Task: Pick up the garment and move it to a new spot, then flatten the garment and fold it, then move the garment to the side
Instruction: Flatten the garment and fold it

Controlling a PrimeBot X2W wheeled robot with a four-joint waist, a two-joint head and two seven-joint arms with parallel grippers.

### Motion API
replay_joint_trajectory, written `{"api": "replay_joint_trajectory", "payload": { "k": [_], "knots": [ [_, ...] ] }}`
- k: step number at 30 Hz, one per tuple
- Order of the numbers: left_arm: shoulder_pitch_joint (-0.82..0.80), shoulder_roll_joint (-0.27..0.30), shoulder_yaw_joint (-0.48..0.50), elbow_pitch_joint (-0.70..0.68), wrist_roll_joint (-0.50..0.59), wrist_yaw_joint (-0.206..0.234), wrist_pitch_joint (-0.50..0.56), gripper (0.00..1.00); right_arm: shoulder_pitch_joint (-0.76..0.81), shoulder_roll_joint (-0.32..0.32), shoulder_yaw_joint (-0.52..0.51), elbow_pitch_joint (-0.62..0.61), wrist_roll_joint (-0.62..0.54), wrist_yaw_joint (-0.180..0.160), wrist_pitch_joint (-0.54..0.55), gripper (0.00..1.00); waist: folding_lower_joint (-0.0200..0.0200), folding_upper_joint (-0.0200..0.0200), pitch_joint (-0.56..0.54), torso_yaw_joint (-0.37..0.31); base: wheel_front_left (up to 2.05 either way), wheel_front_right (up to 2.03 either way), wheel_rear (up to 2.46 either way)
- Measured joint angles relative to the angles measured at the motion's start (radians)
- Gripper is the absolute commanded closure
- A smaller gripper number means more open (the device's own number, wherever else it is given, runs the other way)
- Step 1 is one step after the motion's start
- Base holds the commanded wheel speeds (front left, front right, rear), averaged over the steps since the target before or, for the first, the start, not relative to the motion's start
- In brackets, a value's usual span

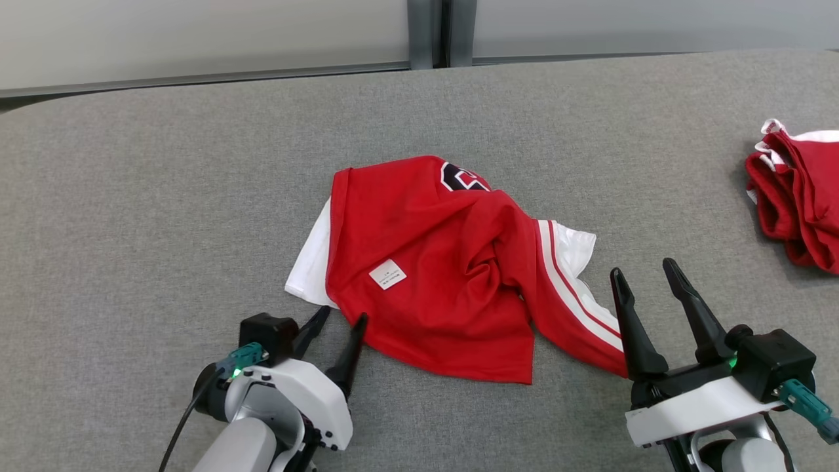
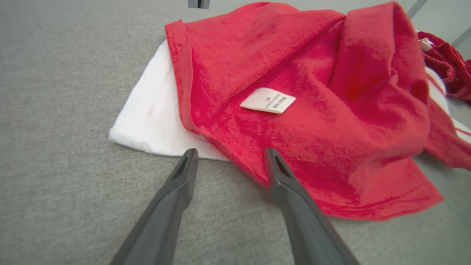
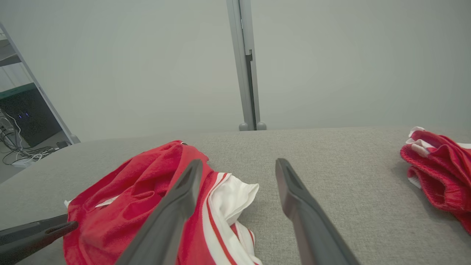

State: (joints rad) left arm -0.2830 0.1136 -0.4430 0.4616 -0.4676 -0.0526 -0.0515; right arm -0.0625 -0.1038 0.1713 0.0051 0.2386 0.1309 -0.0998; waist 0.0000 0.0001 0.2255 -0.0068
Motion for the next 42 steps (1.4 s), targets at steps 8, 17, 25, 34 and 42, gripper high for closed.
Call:
{"api": "replay_joint_trajectory", "payload": {
  "k": [8,17,25,34,42],
  "knots": [
    [-0.049,0.005,0.031,0.080,-0.015,-0.004,-0.093,1.00,-0.010,0.007,-0.009,0.013,0.000,0.000,-0.007,0.00,0.0000,0.0000,0.019,-0.001,0.00,0.00,0.00],
    [0.075,0.097,0.093,-0.094,-0.034,0.054,-0.104,1.00,-0.001,0.003,-0.068,0.049,0.007,0.000,-0.007,0.00,0.0000,0.0000,0.009,0.031,0.00,0.00,0.00],
    [0.221,0.177,0.140,-0.277,-0.076,0.113,-0.008,1.00,0.002,0.001,-0.102,0.067,0.006,0.000,-0.001,0.00,0.0000,0.0000,0.004,0.051,0.00,0.00,0.00],
    [0.234,0.127,0.181,-0.259,-0.118,0.111,-0.127,0.00,-0.005,0.003,-0.097,0.045,-0.001,0.000,0.004,0.00,0.0000,0.0000,-0.008,0.045,0.00,0.00,0.00],
    [0.212,0.101,0.251,-0.333,-0.048,0.124,-0.208,0.00,0.004,-0.015,-0.108,-0.007,-0.013,0.000,0.031,0.00,0.0000,0.0000,-0.039,0.056,0.00,0.00,0.00]
  ]
}}
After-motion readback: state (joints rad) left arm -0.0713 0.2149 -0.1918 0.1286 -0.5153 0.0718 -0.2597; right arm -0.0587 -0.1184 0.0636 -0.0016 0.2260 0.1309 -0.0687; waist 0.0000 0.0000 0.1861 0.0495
